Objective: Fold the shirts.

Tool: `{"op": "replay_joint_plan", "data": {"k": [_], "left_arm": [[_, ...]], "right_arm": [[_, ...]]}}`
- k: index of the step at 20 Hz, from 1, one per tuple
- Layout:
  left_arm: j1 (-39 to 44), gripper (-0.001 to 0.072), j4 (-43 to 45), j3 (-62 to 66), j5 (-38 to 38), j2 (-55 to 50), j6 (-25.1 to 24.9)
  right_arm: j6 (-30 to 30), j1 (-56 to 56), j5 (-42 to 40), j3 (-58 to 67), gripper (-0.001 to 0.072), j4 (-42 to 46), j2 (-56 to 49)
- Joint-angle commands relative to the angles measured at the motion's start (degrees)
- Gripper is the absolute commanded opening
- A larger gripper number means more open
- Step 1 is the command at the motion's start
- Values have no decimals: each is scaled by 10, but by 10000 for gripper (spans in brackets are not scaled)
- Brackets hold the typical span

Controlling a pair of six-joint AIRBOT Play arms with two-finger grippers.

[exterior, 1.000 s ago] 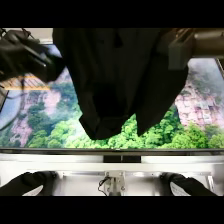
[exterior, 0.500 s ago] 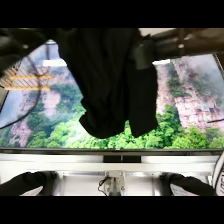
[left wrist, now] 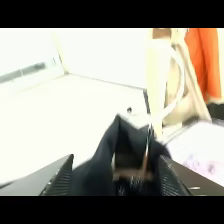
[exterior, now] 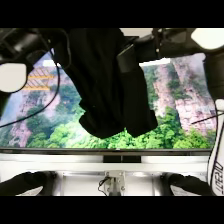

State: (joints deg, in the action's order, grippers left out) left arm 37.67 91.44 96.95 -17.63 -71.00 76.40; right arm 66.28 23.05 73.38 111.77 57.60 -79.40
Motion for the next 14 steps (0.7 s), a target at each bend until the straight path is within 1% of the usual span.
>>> {"op": "replay_joint_plan", "data": {"k": [1, 5, 6, 7, 8, 9, 10, 11, 12, 13, 14], "left_arm": [[8, 637, -16, 0, 46, -15, 14], [16, 630, -17, 0, 45, -31, 14], [13, 566, -17, 0, 39, -34, 14], [11, 457, -16, 0, 31, -37, 14], [8, 316, -16, 0, 23, -39, 14], [4, 98, -16, 0, 22, -41, 14], [-1, 44, -14, 0, 28, -41, 5], [-6, 44, -14, 1, 42, -40, 1], [-16, 43, -14, 5, 59, -39, 2], [-28, 42, -14, 12, 67, -37, 2], [-42, 41, -14, 24, 66, -36, 4]], "right_arm": [[1, 18, -2, 0, 46, 20, -1], [1, 25, -3, 0, 46, 32, 0], [1, 25, -3, 0, 46, 32, 1], [0, 25, -3, 0, 46, 32, 2], [-3, 25, -3, 0, 46, 31, 3], [-7, 25, -3, 0, 47, 30, 4], [-9, 25, -3, 0, 48, 30, 4], [-12, 25, -4, 0, 53, 30, 4], [-17, 23, -8, 0, 87, 29, 4], [-19, 23, -15, 0, 271, 30, 6], [-21, 23, -29, 0, 477, 29, 9]]}}
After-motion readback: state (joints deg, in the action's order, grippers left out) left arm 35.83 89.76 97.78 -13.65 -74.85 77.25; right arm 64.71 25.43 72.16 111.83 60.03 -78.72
